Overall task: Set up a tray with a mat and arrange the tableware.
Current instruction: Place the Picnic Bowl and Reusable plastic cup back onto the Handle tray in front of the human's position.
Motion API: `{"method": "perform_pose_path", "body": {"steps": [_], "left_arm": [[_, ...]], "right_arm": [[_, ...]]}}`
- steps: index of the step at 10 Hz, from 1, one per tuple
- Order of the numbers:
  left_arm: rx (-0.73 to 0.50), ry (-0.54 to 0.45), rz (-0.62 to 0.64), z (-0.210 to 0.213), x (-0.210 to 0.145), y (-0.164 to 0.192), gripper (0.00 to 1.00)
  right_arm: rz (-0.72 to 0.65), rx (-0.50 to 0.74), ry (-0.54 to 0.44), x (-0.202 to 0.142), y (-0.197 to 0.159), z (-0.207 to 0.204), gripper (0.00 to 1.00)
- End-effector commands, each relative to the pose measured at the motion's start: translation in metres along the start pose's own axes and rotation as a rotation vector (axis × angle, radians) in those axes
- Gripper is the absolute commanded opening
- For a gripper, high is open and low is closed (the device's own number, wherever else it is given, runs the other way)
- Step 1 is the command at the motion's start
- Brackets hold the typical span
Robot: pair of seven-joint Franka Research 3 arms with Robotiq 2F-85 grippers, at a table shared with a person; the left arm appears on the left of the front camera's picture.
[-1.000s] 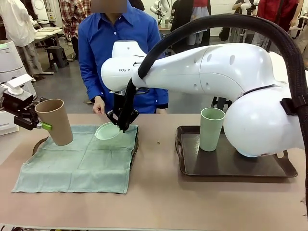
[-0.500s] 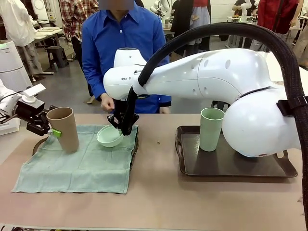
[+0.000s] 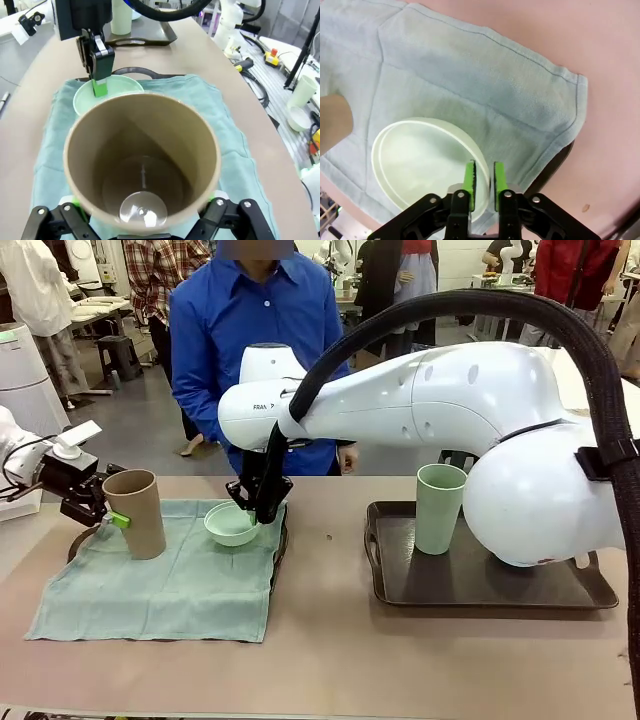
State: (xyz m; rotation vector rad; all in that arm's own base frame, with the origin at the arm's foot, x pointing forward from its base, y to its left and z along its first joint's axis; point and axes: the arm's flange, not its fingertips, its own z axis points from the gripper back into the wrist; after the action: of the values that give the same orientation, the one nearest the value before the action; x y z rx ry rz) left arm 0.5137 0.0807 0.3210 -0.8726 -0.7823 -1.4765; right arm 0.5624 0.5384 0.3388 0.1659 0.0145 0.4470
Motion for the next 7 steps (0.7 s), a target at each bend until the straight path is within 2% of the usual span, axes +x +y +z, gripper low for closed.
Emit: {"method": "perform_pose_path", "body": {"steps": [1, 2, 5, 7], "left_arm": [[0.032, 0.039, 0.015, 0.003, 0.004, 0.004, 1.00], [0.055, 0.110, 0.049, 0.004, 0.007, 0.003, 1.00], [0.101, 0.347, 0.156, 0.007, 0.012, -0.004, 1.00], [0.107, 0.429, 0.233, 0.014, 0.013, -0.008, 1.00]], "right_arm": [[-0.030, -0.043, 0.008, -0.010, -0.003, 0.009, 0.99], [-0.016, -0.058, 0.012, -0.015, -0.001, 0.020, 0.89], [0.017, -0.075, -0.006, -0.038, 0.007, 0.067, 0.89], [0.010, -0.058, -0.042, -0.053, 0.005, 0.091, 0.89]]}}
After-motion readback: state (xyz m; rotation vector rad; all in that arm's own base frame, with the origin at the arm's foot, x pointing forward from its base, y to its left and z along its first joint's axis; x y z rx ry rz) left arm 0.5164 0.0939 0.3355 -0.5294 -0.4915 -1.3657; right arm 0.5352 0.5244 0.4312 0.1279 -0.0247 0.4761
